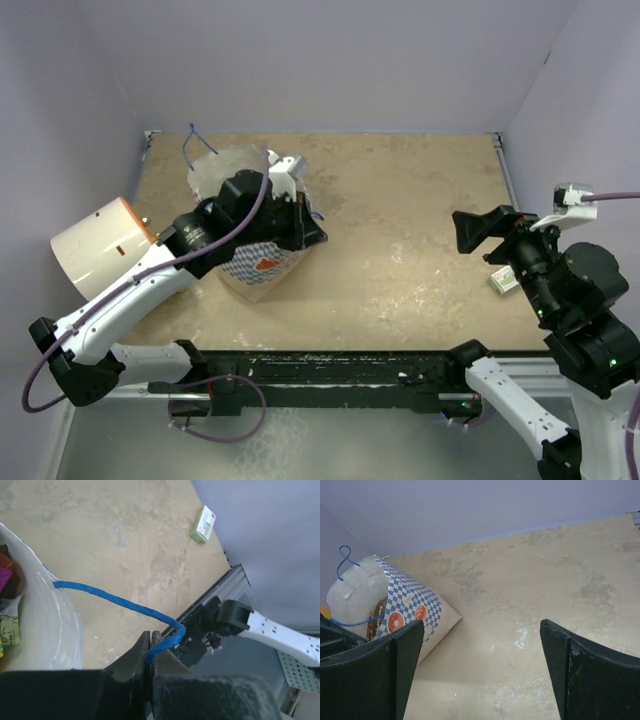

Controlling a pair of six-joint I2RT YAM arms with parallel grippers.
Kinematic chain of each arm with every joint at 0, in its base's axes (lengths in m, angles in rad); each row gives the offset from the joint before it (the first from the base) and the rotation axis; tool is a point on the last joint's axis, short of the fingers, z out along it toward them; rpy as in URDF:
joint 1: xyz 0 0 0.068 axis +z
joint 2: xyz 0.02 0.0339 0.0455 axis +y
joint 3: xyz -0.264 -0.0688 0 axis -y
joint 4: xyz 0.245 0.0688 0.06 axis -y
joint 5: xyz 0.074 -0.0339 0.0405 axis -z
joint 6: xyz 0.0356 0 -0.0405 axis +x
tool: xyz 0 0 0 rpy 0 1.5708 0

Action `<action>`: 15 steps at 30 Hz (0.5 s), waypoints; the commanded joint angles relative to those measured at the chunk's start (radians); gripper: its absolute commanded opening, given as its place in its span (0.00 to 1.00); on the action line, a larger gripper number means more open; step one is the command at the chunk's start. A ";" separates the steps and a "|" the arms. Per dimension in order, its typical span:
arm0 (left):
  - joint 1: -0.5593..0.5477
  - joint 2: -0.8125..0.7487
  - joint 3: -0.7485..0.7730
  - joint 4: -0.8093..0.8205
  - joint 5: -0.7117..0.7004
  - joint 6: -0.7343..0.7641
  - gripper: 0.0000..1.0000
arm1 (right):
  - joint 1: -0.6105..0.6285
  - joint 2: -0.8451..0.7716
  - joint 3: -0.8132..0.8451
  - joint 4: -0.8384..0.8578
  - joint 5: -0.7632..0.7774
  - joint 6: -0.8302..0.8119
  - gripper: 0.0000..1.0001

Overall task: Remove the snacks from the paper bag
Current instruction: Move the paper bag to the center of the board.

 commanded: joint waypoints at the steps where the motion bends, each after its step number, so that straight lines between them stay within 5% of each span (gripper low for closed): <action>1: -0.171 -0.050 -0.018 0.033 -0.095 -0.152 0.00 | -0.001 0.031 -0.017 0.074 -0.053 0.012 1.00; 13: -0.504 -0.024 -0.054 -0.045 -0.324 -0.329 0.00 | 0.000 0.085 -0.092 0.133 -0.136 0.018 1.00; 15: -0.506 -0.020 -0.022 -0.072 -0.348 -0.315 0.12 | 0.000 0.094 -0.099 0.140 -0.160 0.019 1.00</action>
